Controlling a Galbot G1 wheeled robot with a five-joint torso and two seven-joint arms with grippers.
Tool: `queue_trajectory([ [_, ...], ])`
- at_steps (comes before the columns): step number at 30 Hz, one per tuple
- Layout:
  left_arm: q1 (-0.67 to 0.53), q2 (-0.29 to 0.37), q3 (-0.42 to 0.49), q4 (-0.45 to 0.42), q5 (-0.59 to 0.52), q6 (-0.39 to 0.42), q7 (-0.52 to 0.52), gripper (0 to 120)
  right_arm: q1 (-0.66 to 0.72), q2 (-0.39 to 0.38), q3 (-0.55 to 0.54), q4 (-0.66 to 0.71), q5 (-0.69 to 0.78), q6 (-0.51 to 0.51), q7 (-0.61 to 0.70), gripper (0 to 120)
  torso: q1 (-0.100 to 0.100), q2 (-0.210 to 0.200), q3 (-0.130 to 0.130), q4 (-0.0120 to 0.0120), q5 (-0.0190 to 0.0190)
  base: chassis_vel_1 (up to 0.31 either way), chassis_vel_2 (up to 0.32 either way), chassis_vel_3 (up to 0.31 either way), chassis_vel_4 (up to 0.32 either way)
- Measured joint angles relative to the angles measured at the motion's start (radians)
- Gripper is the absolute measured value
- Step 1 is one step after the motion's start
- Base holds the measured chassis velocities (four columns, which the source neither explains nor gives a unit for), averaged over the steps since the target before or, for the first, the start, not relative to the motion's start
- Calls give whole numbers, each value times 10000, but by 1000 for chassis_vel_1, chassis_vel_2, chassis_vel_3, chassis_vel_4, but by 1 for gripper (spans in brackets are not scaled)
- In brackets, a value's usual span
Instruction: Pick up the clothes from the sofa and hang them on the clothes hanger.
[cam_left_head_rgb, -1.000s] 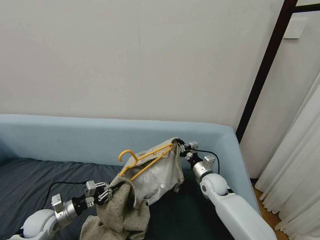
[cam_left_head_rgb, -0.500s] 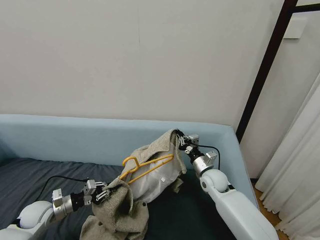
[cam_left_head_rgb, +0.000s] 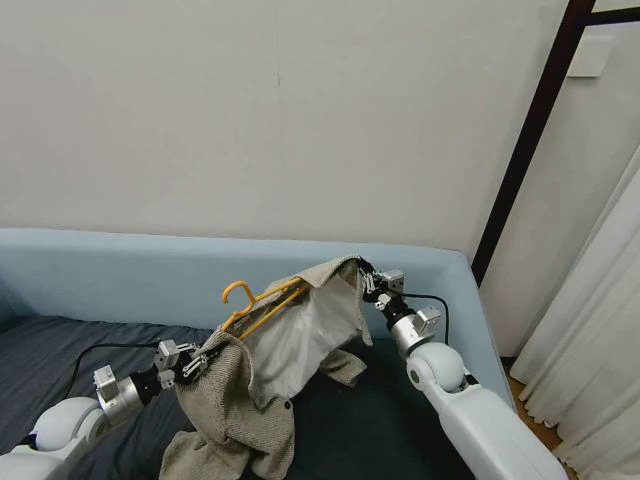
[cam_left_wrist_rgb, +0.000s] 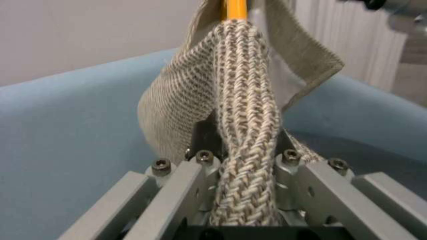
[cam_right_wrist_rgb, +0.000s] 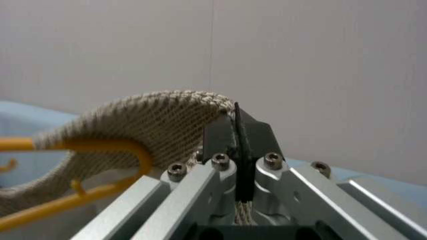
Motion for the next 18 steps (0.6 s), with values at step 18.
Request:
queue_trajectory([
  [18, 374, -169, -115, 250, 489, 23, 55, 8, -226, -260, -68, 951, 475, 291, -744, 0, 0, 0, 0, 2, -1, 0, 0, 0, 0],
])
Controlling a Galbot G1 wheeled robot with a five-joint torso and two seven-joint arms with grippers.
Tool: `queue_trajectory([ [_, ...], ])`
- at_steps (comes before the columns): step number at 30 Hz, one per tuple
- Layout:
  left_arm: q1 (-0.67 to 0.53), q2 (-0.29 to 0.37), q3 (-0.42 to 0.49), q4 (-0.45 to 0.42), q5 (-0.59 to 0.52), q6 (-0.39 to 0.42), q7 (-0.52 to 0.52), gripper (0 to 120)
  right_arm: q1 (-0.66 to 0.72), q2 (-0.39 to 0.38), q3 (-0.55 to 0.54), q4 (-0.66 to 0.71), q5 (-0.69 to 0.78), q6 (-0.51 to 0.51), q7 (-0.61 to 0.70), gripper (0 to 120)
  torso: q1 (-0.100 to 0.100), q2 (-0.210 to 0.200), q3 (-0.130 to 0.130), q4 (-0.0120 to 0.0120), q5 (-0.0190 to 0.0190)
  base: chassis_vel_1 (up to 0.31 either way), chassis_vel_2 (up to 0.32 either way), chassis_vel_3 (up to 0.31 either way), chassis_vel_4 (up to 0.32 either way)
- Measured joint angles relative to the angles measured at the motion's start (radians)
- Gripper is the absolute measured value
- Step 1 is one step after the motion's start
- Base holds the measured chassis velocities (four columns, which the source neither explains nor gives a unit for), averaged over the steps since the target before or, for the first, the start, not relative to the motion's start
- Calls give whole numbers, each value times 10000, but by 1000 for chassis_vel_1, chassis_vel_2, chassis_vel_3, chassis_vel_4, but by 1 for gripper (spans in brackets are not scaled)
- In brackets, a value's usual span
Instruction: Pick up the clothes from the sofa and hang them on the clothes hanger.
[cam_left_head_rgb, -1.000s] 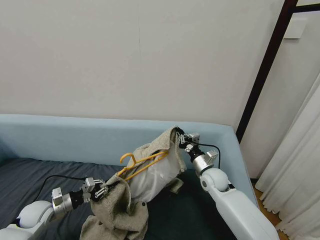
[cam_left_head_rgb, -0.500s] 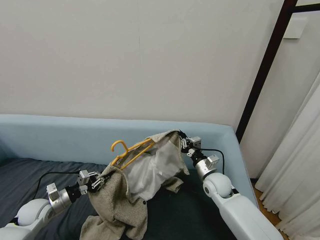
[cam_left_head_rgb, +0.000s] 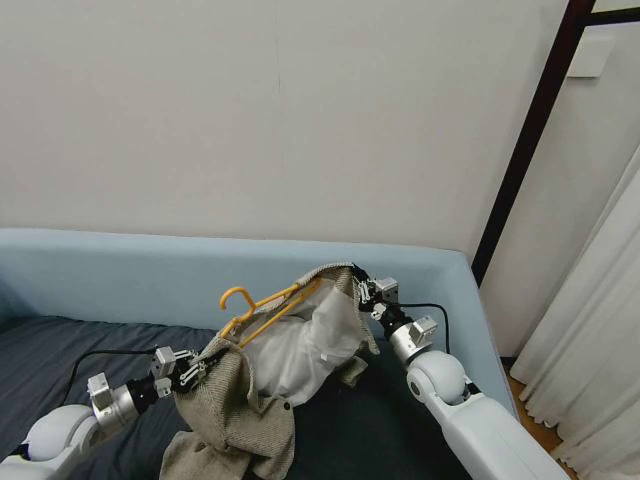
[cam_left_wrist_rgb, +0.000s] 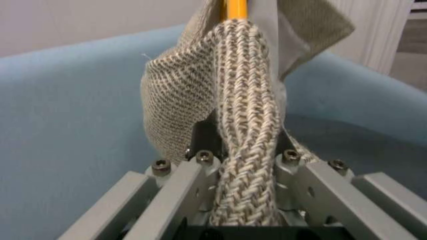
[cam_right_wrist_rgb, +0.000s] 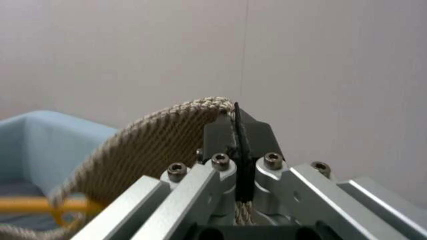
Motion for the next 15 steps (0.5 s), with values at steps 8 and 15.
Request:
queue_trajectory([
  [8, -97, -365, 58, 521, 297, 82, -196, 8, -68, -217, -5, 637, 1495, 900, -1928, 0, 0, 1, 0, -1, 0, 0, 0, 0, 0],
  [15, -282, -578, 214, 353, 39, 344, -807, 8, -463, -429, -392, 1062, 2248, 1653, -3730, 0, -1, 1, 0, -1, 0, 0, 0, 0, 0],
])
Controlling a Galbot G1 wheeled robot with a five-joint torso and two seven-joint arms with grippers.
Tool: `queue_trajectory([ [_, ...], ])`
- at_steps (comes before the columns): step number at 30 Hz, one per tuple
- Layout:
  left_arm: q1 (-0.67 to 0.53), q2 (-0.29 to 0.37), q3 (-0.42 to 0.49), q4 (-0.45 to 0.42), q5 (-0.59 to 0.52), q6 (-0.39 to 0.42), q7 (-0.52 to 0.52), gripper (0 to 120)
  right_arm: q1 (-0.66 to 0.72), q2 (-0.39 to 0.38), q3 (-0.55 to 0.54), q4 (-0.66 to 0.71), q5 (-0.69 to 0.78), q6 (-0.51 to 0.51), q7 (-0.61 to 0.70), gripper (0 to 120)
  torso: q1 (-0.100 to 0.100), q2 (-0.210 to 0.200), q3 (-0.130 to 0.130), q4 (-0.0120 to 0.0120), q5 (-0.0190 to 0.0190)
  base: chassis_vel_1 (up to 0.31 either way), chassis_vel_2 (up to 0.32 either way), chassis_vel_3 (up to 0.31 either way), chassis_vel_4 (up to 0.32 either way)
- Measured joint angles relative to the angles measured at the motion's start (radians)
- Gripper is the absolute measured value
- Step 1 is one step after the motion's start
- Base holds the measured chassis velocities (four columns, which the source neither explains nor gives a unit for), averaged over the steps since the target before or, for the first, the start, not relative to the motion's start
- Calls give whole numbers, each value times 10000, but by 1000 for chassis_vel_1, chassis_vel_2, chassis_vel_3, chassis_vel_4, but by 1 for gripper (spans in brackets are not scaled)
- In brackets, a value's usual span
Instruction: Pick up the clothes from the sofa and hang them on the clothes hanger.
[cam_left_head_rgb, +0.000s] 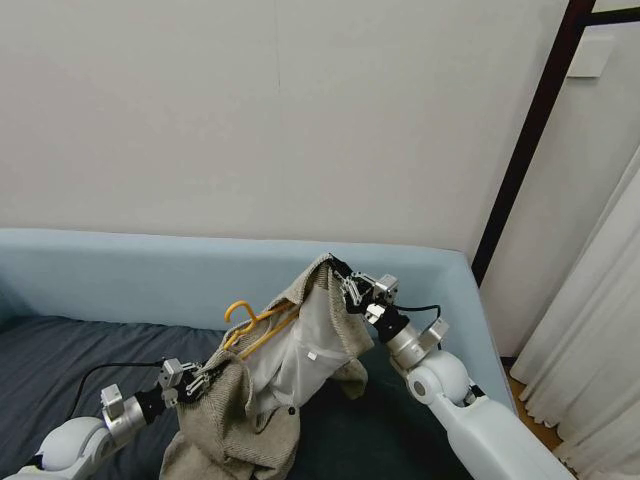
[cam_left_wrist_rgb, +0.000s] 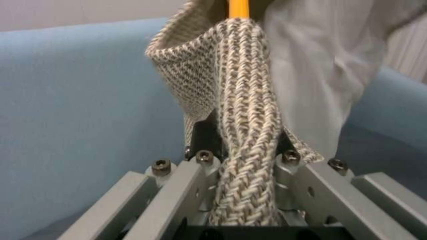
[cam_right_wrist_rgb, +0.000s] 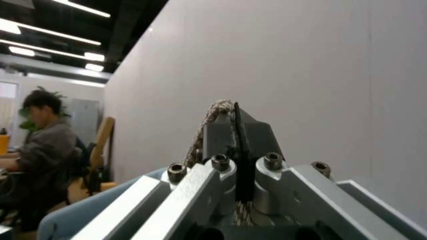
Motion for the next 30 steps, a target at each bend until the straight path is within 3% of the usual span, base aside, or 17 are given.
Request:
queue_trajectory([
  [3, 72, -75, 66, -381, -180, 144, -213, 8, -228, -84, -320, -38, -238, 229, -232, 0, 0, 0, 0, -1, 2, 0, 0, 0, 0],
  [7, 430, -292, 228, -1315, -268, 286, -331, 8, -735, -4, -920, -725, -1627, 982, -272, 0, -1, 0, 0, -1, 3, 0, 0, 0, 0],
  [17, 564, -396, 257, -1443, -86, 49, -319, 8, -1074, 171, -718, -1720, -3298, 1610, 88, 0, -1, 0, 0, 1, -1, 0, 0, 0, 0],
  [22, 523, -213, 177, -1444, -91, -49, -334, 8, -987, 15, -401, -2390, -4100, 2079, -4, 16, 0, 0, 1, 0, 0, 0, 0, 0, 0],
  [30, 41, -104, 152, -1480, -265, -57, -827, 8, -1031, -278, 39, -3081, -5024, 2838, -1840, 47, 0, -1, 1, -2, 2, 0, 0, 0, 0],
])
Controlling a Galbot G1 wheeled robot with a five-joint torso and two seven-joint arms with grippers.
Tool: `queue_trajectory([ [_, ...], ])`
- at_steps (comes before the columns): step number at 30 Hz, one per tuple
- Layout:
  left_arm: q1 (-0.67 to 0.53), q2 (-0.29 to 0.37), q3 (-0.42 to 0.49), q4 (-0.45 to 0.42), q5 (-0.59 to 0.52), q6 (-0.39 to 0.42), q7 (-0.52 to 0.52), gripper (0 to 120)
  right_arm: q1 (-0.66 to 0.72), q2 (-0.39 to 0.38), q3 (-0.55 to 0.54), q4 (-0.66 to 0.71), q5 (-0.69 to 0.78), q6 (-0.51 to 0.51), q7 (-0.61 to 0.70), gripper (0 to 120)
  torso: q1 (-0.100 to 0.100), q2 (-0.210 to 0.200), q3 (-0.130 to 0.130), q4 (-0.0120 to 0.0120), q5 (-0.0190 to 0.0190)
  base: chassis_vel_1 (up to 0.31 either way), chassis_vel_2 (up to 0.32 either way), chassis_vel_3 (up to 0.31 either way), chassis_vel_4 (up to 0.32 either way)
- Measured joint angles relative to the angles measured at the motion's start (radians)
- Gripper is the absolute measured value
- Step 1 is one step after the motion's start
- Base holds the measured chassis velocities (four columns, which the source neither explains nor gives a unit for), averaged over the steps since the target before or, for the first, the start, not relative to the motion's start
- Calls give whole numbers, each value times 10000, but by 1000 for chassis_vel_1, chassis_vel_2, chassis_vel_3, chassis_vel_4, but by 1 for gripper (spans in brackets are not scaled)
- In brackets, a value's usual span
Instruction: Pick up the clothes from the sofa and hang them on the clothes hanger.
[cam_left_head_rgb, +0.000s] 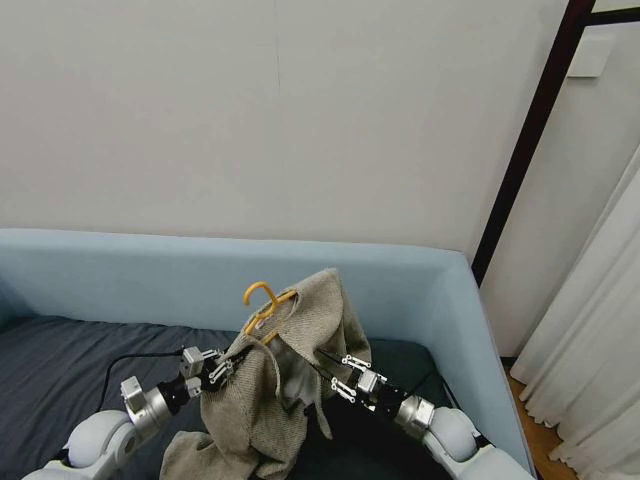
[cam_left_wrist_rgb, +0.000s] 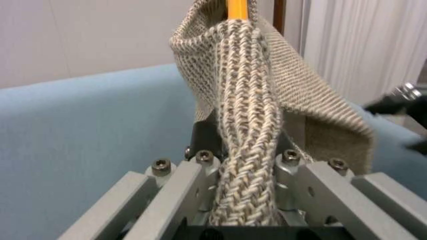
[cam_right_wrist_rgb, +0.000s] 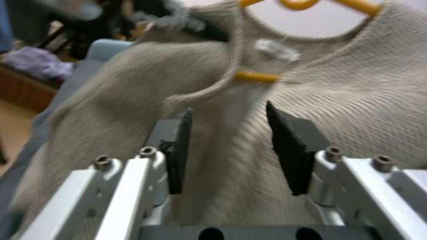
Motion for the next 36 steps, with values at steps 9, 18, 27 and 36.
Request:
queue_trajectory([
  [9, 170, 138, -92, -239, -6, -11, -330, 8, 122, -114, 247, 442, 2277, 312, -1717, 80, 0, 1, 0, 1, -2, 0, 0, 0, 0],
  [18, 777, 340, -29, -549, 263, 89, -772, 8, 679, 102, -1395, 1866, 820, -1386, 5615, 100, 0, 1, -1, 3, -3, 0, 0, 0, 0],
  [27, 1366, 689, 129, -1057, 97, 620, -1080, 8, 1276, 174, -2530, 2098, 408, -3295, 6928, 100, 0, 0, 0, 1, -2, 0, 0, 0, 0],
  [36, 1573, 1806, 134, -1344, 174, 616, -61, 8, 2185, -825, -2288, 1690, 3208, -3407, 2615, 100, 0, 0, 0, 3, 1, 0, 0, 0, 0],
])
